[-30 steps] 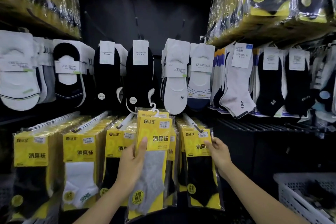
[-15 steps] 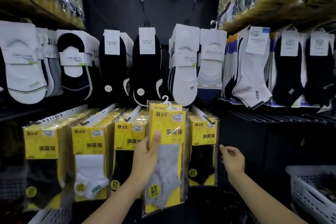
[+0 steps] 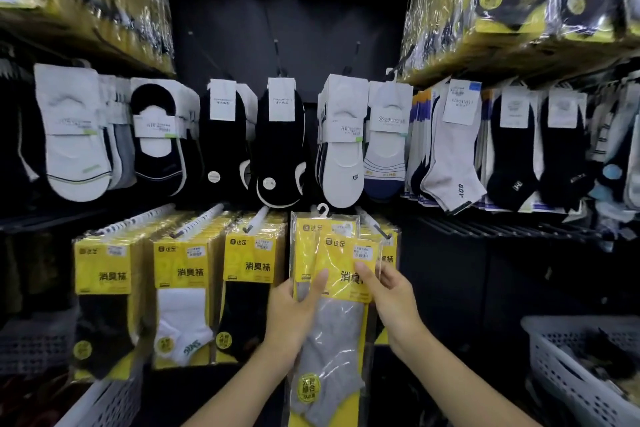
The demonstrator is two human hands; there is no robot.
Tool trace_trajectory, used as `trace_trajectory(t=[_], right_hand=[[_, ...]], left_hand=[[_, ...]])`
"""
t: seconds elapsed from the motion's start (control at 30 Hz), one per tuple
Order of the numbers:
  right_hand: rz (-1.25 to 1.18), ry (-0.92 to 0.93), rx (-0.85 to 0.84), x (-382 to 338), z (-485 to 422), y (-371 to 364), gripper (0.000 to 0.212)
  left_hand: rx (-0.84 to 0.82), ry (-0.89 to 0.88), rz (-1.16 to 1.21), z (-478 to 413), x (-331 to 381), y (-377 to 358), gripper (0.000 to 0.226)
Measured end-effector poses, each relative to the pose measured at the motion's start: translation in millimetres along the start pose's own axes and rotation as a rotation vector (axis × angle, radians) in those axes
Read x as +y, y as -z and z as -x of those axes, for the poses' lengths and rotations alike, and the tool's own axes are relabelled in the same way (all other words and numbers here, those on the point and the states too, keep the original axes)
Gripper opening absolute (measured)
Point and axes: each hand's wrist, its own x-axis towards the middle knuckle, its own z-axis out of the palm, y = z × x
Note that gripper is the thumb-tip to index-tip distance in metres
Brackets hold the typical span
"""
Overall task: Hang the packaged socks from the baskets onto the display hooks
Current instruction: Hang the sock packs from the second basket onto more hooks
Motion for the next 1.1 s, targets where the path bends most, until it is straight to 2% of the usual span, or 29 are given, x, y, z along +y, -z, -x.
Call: trace_trajectory(t=[0.13, 0.27, 0.5, 0.67, 0.83, 1.0, 1.1], right_hand=[[-0.019, -0.1, 0.046, 11.2, -1.1, 20.7, 0.028], [0.044, -0.119, 0.127, 20.6, -5.2, 50.6, 0.015], [0.101, -0.07, 0.262, 14.9, -34.5, 83.4, 0.01], [0.182, 0.018, 0.156, 8.1, -62.7, 79.3, 0.008], [0.224, 0.023, 0.057, 20.0, -84.9, 73.5, 0.012], [0.206, -0.014, 0.136, 40.9, -103.0, 64.0, 0.01], [0.282, -0.019, 0.273, 55.0, -108.4, 59.6, 0.017]], left_hand=[[0.058, -0.029, -0.103, 0.7, 8.3, 12.1, 0.046], [0.119, -0.086, -0.181, -7.8, 13.0, 27.9, 0.04], [0.141, -0.131, -0.203, -17.9, 10.5, 32.8, 0.035], [0.142, -0.111, -0.212, -27.0, 7.8, 28.2, 0.043], [0.124, -0.115, -0.212, -35.4, 0.5, 25.0, 0.032], [0.105, -0.136, -0.191, -39.8, -7.6, 22.3, 0.023], [0.11, -0.139, -0.187, -39.8, -13.3, 21.2, 0.02]])
